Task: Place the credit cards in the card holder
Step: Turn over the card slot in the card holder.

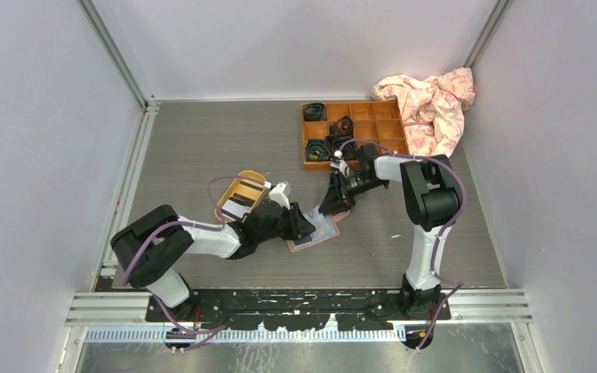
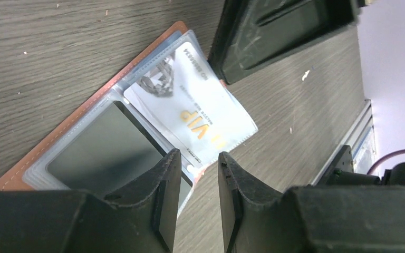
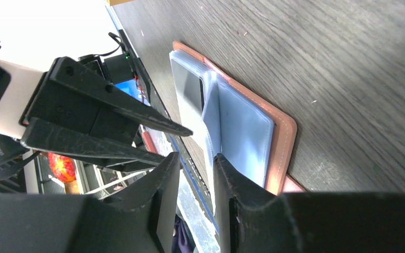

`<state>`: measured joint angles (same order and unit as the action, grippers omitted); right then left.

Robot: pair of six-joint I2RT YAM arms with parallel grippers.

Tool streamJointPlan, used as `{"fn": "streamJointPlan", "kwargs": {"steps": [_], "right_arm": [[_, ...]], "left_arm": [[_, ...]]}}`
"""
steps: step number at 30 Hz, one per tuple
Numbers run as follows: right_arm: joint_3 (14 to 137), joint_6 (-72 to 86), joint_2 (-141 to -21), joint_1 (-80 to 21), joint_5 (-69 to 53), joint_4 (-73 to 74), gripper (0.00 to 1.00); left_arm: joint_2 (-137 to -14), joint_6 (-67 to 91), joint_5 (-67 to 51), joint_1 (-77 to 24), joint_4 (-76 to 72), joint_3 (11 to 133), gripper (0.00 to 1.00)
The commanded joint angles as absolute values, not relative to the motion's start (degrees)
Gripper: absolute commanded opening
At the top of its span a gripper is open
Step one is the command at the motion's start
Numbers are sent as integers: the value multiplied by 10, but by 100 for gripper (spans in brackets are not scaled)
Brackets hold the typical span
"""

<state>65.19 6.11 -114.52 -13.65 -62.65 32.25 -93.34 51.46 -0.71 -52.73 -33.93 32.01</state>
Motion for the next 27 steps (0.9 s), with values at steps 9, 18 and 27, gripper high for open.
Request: {"fn": "streamJointPlan", "kwargs": {"steps": [9, 18, 27], "right_arm": [[654, 74, -1138, -152, -642, 305, 35], [658, 68, -1114, -196, -637, 303, 35], [691, 4, -1090, -282, -584, 358, 39]], "left_arm": [[-755, 473, 77, -514, -203, 262, 31], [-676, 480, 116, -508, -82, 230, 31], [-701, 480, 111, -508, -87, 233, 30]]}}
